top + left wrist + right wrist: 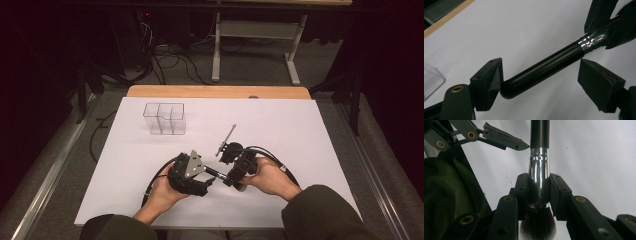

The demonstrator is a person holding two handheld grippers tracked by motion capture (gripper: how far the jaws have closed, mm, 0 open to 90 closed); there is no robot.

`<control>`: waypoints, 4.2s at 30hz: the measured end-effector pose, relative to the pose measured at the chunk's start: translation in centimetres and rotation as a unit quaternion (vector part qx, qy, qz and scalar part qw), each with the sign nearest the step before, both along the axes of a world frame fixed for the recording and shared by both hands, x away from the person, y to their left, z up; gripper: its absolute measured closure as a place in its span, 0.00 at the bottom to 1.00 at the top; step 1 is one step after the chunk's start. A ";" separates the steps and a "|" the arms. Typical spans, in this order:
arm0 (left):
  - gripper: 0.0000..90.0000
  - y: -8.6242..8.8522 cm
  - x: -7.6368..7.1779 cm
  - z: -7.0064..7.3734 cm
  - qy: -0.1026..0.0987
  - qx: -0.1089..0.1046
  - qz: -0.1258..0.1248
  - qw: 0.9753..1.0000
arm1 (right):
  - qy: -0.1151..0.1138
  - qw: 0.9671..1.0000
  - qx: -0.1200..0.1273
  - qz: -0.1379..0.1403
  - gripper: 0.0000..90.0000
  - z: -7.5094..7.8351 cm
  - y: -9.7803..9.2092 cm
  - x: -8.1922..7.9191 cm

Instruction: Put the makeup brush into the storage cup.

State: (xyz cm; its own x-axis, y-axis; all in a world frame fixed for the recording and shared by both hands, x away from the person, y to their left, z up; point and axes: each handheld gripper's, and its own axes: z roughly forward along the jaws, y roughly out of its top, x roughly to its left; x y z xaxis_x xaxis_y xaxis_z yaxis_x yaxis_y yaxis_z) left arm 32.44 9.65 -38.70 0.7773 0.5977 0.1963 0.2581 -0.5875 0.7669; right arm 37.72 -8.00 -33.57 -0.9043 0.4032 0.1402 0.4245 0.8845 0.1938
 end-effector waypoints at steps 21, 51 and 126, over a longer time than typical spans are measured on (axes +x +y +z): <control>0.33 -0.5 -0.4 -0.1 -0.002 0.020 -0.016 1.000 | 0.012 0.999 0.030 0.008 0.80 0.4 0.2 -0.1; 0.49 -0.7 -0.8 0.2 -0.011 0.029 -0.021 0.999 | 0.019 0.997 0.070 0.007 0.80 1.4 -0.6 -0.1; 0.82 2.6 0.8 1.6 0.064 -0.067 -0.002 0.996 | -0.192 0.942 0.267 -0.072 0.42 4.2 -6.8 -1.6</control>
